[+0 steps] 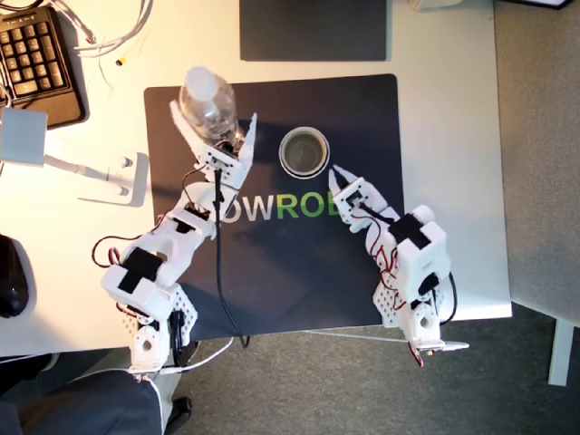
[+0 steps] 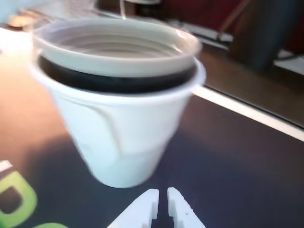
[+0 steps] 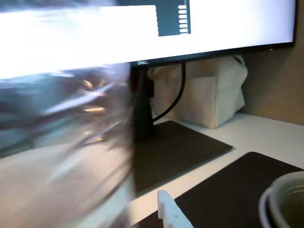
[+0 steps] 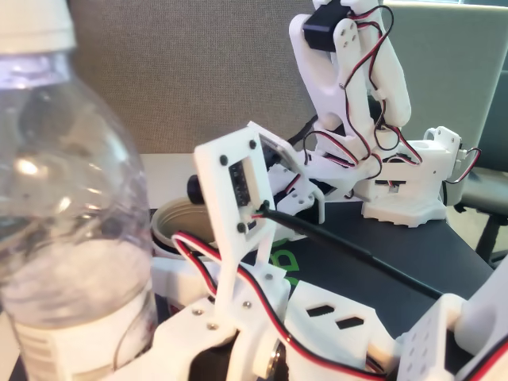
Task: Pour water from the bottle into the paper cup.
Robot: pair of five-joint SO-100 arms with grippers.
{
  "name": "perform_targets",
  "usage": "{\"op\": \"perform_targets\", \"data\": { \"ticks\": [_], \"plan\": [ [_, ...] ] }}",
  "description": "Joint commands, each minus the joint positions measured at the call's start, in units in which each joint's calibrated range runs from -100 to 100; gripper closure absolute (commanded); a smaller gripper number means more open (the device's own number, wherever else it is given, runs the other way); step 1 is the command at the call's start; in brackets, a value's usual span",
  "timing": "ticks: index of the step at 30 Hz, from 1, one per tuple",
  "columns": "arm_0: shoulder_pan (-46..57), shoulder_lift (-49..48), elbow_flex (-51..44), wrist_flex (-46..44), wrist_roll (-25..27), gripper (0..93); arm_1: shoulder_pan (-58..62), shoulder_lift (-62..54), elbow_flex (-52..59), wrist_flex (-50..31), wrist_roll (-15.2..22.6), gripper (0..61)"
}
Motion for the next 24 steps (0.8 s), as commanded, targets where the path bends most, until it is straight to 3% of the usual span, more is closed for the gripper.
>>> {"op": "perform_targets", "data": {
  "ticks": [1, 8, 9, 11, 15, 24],
  "plan": [
    [-1.4, -0.4, -3.5, -0.9, -1.3, 90.2, -5.6, -2.8, 1.3, -5.4, 0.2, 58.5],
    [-1.6, -0.7, -3.8, -0.7, -2.4, 92.7, -6.9, -1.6, -1.5, -6.3, 1.8, 55.6],
    [-1.6, -0.8, -3.8, -0.6, -2.5, 92.7, -6.8, -1.5, -1.5, -6.2, 1.8, 53.9],
    [-1.5, -2.1, -3.8, -0.4, -3.6, 92.7, -6.2, -1.3, -1.5, -6.2, 1.8, 42.6],
    [-1.0, -11.0, -3.2, 3.6, -8.1, 92.7, -5.0, -1.5, -2.5, -5.7, 1.7, 34.3],
    [0.6, -29.2, -2.6, 15.4, -14.5, 92.7, 0.5, -11.1, -7.7, 4.2, 2.2, 31.4]
  ]
}}
